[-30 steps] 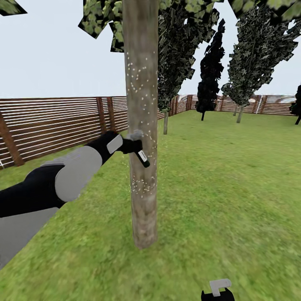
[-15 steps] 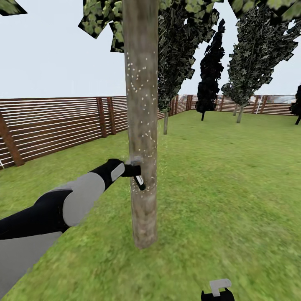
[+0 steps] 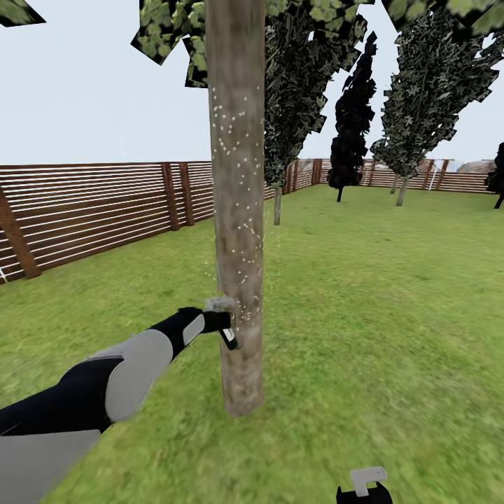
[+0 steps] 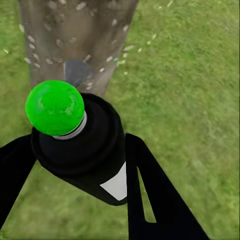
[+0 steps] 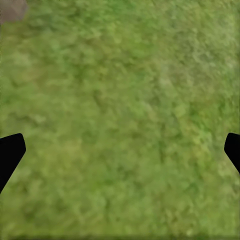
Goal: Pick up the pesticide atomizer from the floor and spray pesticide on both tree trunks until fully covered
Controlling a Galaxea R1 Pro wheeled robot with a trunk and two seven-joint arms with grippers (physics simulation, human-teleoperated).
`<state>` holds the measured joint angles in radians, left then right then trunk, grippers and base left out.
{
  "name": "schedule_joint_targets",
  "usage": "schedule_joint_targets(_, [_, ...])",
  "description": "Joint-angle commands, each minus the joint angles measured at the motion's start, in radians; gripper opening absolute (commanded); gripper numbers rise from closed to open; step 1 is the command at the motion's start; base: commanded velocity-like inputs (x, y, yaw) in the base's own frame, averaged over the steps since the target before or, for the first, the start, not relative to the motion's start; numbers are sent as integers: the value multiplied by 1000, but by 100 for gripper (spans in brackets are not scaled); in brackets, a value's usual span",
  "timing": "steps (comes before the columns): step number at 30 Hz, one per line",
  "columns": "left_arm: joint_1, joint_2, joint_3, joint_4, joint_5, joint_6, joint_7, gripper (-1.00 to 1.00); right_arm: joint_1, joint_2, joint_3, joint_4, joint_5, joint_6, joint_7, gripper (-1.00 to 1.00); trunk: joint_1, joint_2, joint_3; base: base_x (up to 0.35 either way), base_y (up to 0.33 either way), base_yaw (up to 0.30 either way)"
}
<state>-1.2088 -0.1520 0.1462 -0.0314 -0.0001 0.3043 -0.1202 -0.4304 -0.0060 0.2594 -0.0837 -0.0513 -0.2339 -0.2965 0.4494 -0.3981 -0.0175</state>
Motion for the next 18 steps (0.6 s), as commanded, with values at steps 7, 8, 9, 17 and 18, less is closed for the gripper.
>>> schedule_joint_targets(7, [3, 127, 8, -65, 8, 15, -2, -100, -1, 0, 8, 1, -5, -2, -3, 100, 1, -2, -2, 0, 0, 0])
schedule_joint_targets(8, [3, 133, 7, -71, 8, 18, -2, -100, -1, 0, 8, 1, -5, -2, -3, 100, 1, -2, -2, 0, 0, 0])
schedule_joint_targets(9, [3, 138, 7, -88, 9, 27, -2, -100, -1, 0, 8, 1, -5, -2, -3, 100, 1, -2, -2, 0, 0, 0])
schedule_joint_targets(17, [3, 103, 3, -515, 17, 359, -42, -100, -1, 0, 8, 1, -5, -2, -3, 100, 1, -2, -2, 0, 0, 0])
schedule_joint_targets(18, [2, 98, 3, -561, 17, 405, -46, -100, -1, 0, 8, 1, -5, -2, -3, 100, 1, -2, -2, 0, 0, 0])
